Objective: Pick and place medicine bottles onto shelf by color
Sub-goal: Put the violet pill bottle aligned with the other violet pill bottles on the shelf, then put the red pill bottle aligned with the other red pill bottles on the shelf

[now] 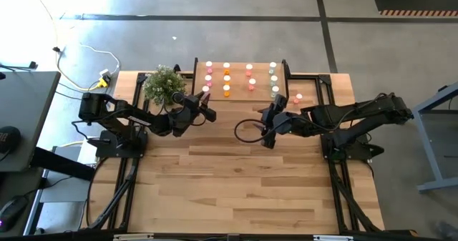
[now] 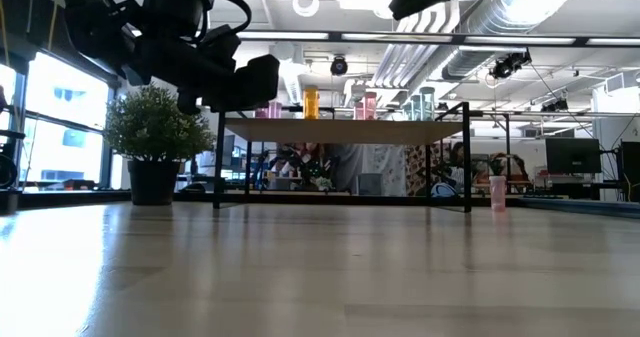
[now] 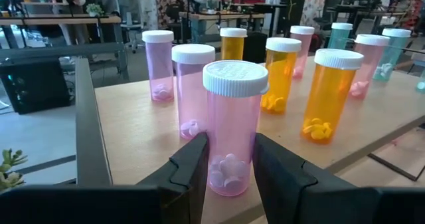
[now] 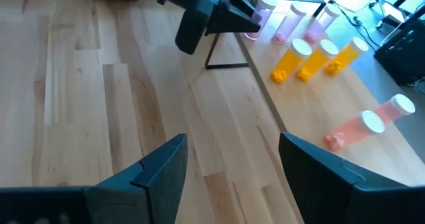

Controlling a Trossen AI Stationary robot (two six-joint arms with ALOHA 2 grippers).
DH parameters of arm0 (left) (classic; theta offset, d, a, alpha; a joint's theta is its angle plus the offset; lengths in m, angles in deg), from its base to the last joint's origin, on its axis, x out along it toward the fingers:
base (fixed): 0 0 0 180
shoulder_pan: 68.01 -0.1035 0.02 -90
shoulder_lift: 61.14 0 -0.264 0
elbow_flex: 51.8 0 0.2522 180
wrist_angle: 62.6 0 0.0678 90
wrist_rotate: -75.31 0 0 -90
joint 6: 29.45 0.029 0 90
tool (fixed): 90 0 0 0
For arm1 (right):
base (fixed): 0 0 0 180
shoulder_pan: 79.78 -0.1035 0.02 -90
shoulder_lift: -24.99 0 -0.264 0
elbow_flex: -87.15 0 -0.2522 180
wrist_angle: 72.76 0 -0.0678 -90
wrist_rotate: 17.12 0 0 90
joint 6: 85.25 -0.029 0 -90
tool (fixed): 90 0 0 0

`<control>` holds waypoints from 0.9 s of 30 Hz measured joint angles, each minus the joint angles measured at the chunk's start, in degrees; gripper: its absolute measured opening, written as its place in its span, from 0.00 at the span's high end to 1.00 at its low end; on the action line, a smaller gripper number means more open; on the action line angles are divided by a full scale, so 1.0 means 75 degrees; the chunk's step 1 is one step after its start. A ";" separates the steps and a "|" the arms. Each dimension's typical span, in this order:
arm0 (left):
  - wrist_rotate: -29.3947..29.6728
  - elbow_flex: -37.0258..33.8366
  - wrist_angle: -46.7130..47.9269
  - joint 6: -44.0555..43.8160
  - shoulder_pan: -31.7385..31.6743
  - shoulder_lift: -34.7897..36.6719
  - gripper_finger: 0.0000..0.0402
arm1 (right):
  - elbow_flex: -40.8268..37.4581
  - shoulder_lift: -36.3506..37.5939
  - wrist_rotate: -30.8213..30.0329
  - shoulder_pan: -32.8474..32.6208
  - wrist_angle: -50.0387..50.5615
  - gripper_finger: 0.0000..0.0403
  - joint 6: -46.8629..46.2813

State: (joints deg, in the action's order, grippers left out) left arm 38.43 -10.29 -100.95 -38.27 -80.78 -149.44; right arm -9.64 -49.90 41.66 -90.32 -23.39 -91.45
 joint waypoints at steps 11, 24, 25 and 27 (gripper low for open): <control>-0.0062 0.0000 0.0014 0.0127 0.0000 0.0000 0.69 | 0.0000 0.0000 -0.0026 -0.0001 -0.0020 0.43 0.0000; -0.0152 0.0000 0.0061 0.0405 0.0000 0.0000 0.55 | 0.0000 0.0000 -0.0031 -0.0001 -0.0020 0.43 -0.0003; -0.0152 0.0000 0.0061 0.0405 0.0000 0.0000 0.54 | 0.0000 0.0000 -0.0031 -0.0001 -0.0023 0.43 -0.0003; -0.0152 0.0000 0.0061 0.0407 0.0002 0.0000 0.52 | 0.0000 0.0000 -0.0032 -0.0001 -0.0020 0.43 -0.0003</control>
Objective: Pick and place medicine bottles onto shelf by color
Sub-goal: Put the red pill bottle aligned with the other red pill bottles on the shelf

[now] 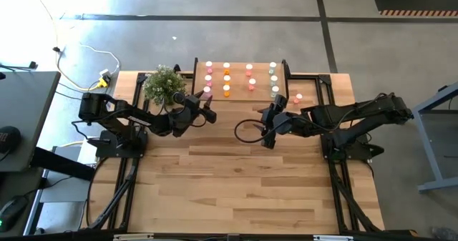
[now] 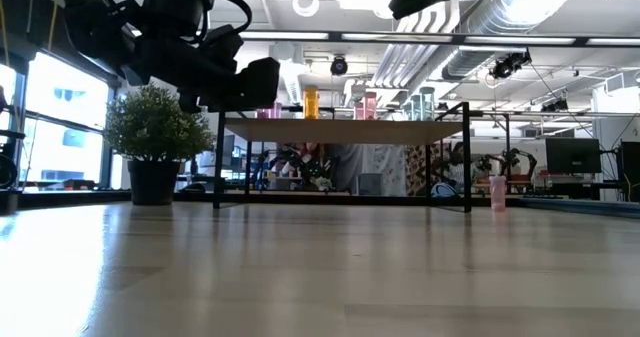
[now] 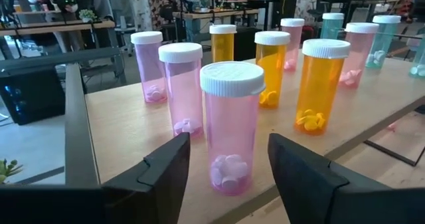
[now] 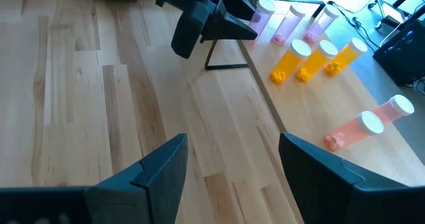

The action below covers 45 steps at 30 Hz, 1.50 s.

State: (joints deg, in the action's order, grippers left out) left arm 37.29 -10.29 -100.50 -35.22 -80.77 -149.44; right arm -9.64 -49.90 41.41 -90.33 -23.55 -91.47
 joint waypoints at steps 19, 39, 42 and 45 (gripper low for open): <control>0.0009 0.0000 -0.0237 0.0133 0.0012 0.0038 0.41 | 0.0000 -0.0001 0.0000 0.0001 -0.0002 0.43 -0.0055; 0.0481 0.0566 -0.0702 0.1245 0.0003 0.0035 0.42 | 0.0000 -0.0001 0.0026 0.0000 -0.0005 0.43 -0.0055; 0.0442 0.0664 -0.0697 0.1265 0.0003 0.0035 0.42 | 0.0000 -0.0001 0.0032 0.0000 -0.0005 0.43 -0.0058; 0.0382 0.0728 -0.0697 0.1268 0.0003 0.0035 0.42 | 0.0000 -0.0003 0.0034 0.0001 -0.0008 0.43 -0.0060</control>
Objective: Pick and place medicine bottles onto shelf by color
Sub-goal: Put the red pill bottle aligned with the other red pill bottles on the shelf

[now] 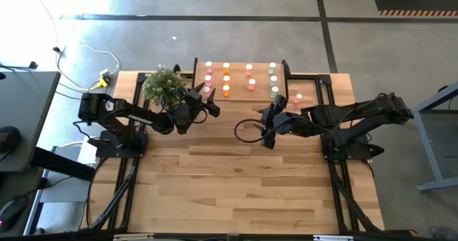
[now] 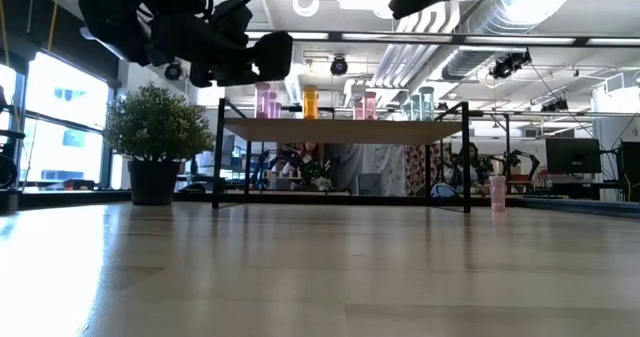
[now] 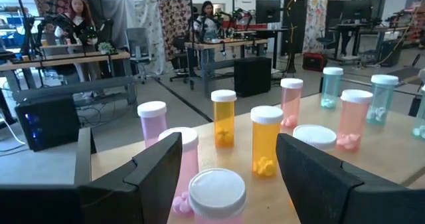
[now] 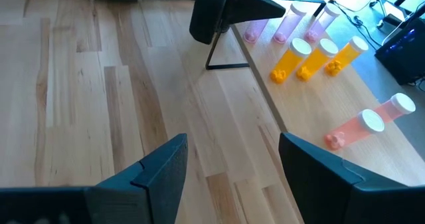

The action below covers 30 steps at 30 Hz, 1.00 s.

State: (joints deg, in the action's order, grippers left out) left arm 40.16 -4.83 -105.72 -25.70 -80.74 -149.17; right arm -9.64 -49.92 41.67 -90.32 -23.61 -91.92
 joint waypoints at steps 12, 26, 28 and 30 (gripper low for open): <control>-0.0028 0.0033 -0.0030 0.0522 0.0159 0.0350 0.42 | 0.0000 0.0000 0.0012 -0.0001 -0.0003 0.43 -0.0083; 0.0012 0.0120 0.0399 0.2186 0.1635 0.1829 0.42 | 0.0003 0.0000 0.0022 -0.0001 0.0324 0.43 -0.0468; 0.0038 0.0120 0.0633 0.2189 0.1969 0.1961 0.42 | 0.0003 0.0000 0.0024 -0.0001 0.0647 0.43 -0.0779; 0.0059 0.0117 0.0974 0.2189 0.2290 0.2103 0.42 | 0.0003 0.0000 0.0027 -0.0001 0.1019 0.43 -0.1132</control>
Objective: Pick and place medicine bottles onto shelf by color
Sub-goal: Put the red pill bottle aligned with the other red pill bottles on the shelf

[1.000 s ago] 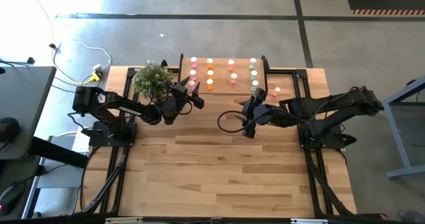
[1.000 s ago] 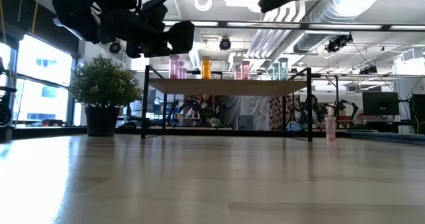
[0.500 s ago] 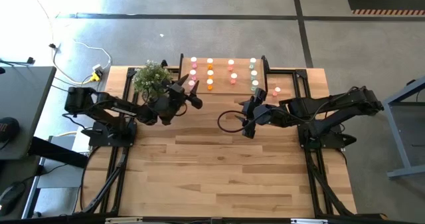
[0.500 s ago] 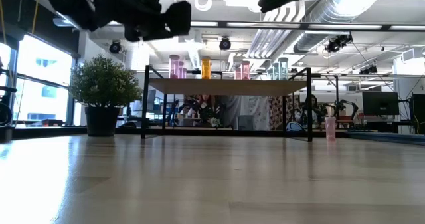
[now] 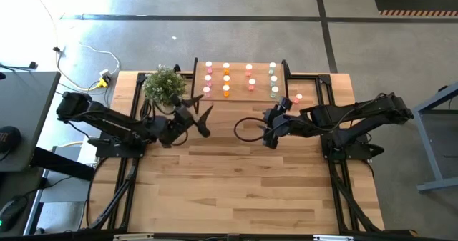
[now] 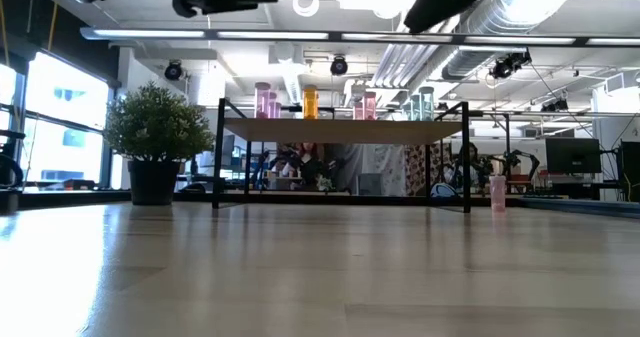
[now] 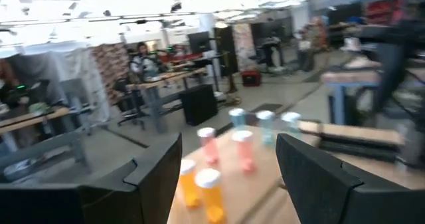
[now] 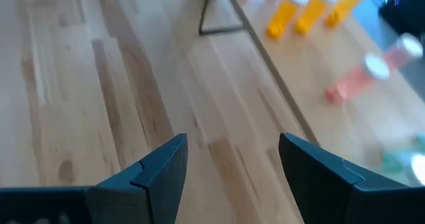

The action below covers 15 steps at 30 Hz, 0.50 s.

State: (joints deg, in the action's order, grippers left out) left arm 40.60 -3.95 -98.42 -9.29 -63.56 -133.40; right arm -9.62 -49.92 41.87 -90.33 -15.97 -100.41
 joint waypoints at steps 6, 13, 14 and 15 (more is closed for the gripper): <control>0.0206 -0.0006 0.0741 -0.0088 0.0828 0.0330 0.42 | 0.0000 0.0000 -0.0327 0.0000 0.0995 0.43 -0.0870; 0.0256 -0.0007 0.2126 -0.1020 0.1495 0.0597 0.42 | 0.0000 0.0000 -0.0936 0.0000 0.2439 0.43 -0.1969; 0.0256 -0.0009 0.2316 -0.1181 0.1571 0.0632 0.42 | 0.0000 0.0000 -0.1035 -0.0005 0.2621 0.43 -0.2115; 0.0260 -0.0009 0.2472 -0.1331 0.1646 0.0653 0.42 | 0.0000 0.0000 -0.1119 -0.0026 0.2821 0.43 -0.2250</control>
State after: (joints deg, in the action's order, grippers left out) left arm 42.55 -4.02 -79.88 -19.27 -51.22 -128.50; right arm -9.62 -49.92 33.48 -90.52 5.19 -117.29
